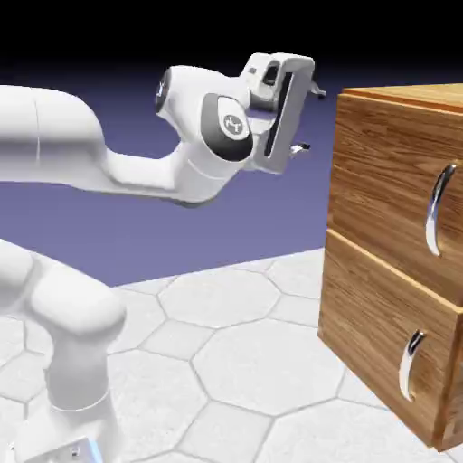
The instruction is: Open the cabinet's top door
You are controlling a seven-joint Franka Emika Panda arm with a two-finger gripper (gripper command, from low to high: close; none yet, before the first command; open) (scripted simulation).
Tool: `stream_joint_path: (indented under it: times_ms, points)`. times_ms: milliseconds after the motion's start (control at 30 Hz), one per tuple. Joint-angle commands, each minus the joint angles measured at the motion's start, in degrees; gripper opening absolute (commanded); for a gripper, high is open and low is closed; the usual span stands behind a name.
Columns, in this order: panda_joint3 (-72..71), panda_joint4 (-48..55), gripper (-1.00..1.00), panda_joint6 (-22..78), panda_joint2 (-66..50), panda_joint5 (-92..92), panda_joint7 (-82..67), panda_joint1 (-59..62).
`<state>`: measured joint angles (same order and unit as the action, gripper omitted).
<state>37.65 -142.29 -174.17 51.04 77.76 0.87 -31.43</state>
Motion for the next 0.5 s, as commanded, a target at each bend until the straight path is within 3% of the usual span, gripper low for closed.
stream_joint_path:
  times_ms: [0,467]
  points:
    - [1.2,0.6,0.00,0.0,0.6,2.5,-1.3,-1.0]
    - [18.1,9.0,0.00,-0.1,8.8,37.4,-20.0,-14.8]
